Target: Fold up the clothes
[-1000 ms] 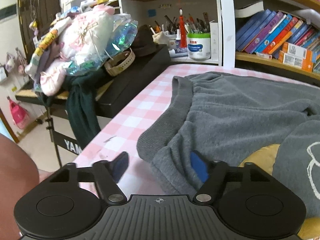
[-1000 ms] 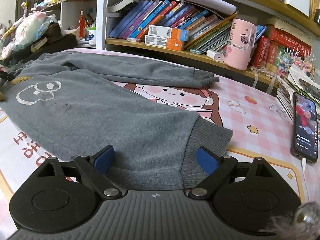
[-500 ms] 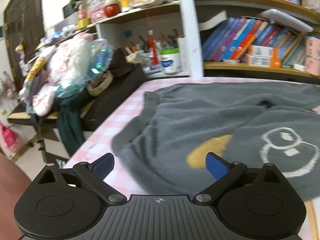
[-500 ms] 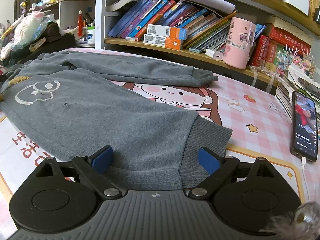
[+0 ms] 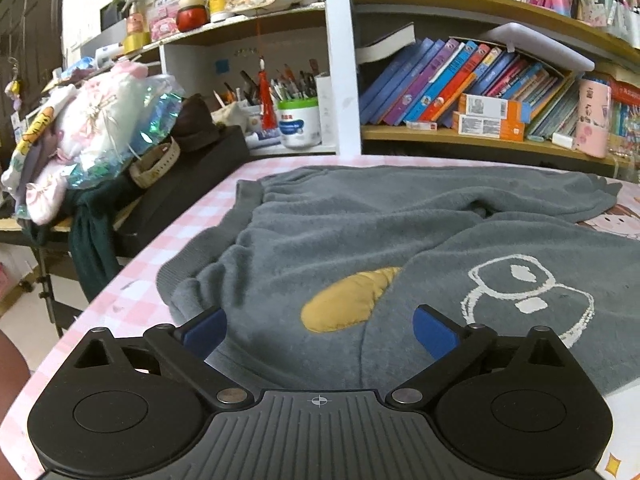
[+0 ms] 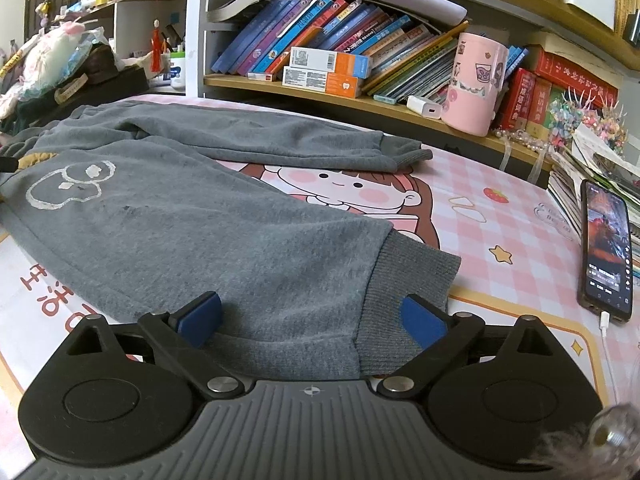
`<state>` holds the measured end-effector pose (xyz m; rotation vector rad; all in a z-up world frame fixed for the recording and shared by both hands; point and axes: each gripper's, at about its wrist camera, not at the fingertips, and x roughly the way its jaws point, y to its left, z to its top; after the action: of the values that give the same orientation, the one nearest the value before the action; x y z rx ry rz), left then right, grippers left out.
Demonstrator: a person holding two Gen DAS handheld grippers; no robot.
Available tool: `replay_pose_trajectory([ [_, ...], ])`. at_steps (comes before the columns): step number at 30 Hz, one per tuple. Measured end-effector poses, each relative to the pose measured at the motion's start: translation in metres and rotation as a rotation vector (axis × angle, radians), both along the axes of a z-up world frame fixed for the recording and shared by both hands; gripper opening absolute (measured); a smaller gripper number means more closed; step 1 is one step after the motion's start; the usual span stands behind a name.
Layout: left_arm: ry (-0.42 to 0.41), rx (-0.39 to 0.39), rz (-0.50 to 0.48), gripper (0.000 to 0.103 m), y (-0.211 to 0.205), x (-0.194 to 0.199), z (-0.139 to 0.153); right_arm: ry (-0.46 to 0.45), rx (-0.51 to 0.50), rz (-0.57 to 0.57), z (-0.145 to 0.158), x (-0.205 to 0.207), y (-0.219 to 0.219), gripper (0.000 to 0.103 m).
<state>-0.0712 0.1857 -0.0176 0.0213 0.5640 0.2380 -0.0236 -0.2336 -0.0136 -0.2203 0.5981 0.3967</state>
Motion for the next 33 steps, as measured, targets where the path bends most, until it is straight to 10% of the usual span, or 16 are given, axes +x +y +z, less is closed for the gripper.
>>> replay_pose_trajectory([
  [33,0.067,0.061,-0.174,0.103,-0.026,0.019,0.0,-0.02,-0.018,0.011,0.004,0.002,0.0,0.103],
])
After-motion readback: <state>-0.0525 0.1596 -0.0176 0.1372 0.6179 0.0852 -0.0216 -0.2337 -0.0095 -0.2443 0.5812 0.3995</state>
